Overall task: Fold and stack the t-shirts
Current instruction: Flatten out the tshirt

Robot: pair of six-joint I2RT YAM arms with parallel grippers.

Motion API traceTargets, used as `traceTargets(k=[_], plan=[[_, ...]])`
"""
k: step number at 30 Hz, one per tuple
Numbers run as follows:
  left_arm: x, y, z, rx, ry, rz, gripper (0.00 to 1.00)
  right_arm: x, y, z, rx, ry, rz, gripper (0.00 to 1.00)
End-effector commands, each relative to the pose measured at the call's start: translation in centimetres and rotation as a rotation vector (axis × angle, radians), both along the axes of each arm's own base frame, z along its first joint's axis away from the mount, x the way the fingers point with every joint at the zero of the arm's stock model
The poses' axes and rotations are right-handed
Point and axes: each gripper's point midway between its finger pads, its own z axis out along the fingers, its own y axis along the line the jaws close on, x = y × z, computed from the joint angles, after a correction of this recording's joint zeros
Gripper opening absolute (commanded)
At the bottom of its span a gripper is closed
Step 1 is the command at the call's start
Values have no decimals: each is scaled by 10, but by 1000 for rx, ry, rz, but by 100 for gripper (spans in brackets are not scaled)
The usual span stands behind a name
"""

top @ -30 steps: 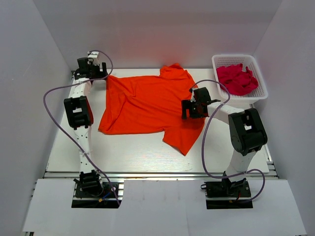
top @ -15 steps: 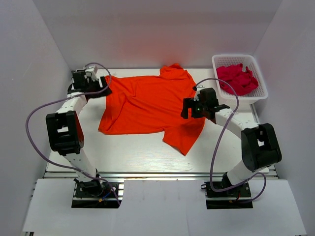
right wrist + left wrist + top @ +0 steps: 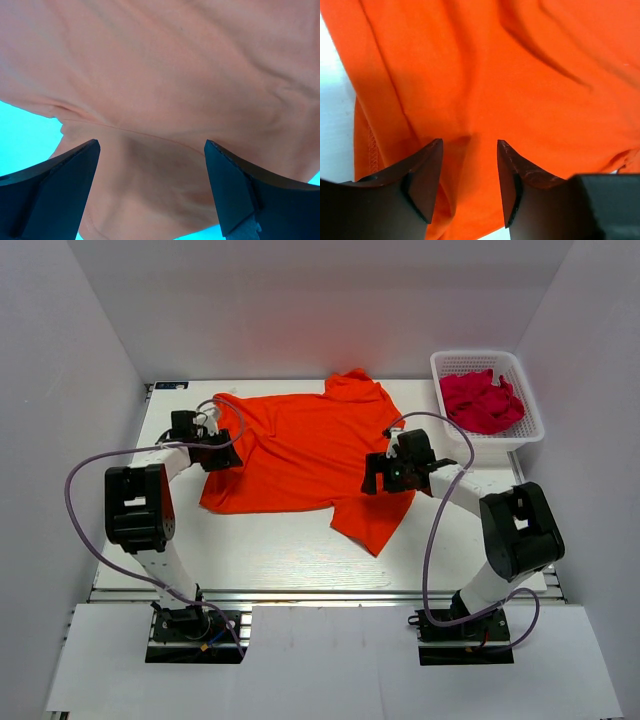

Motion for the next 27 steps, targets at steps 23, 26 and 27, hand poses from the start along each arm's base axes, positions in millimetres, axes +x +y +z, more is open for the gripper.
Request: traceTargets(k=[23, 26, 27], plan=[[-16, 8, -2, 107, 45, 20, 2, 1, 3, -19, -6, 53, -5, 91], [-12, 10, 8, 106, 21, 49, 0, -3, 2, -25, -16, 66, -7, 91], [-12, 10, 8, 98, 31, 75, 0, -2, -1, -26, -21, 67, -13, 91]])
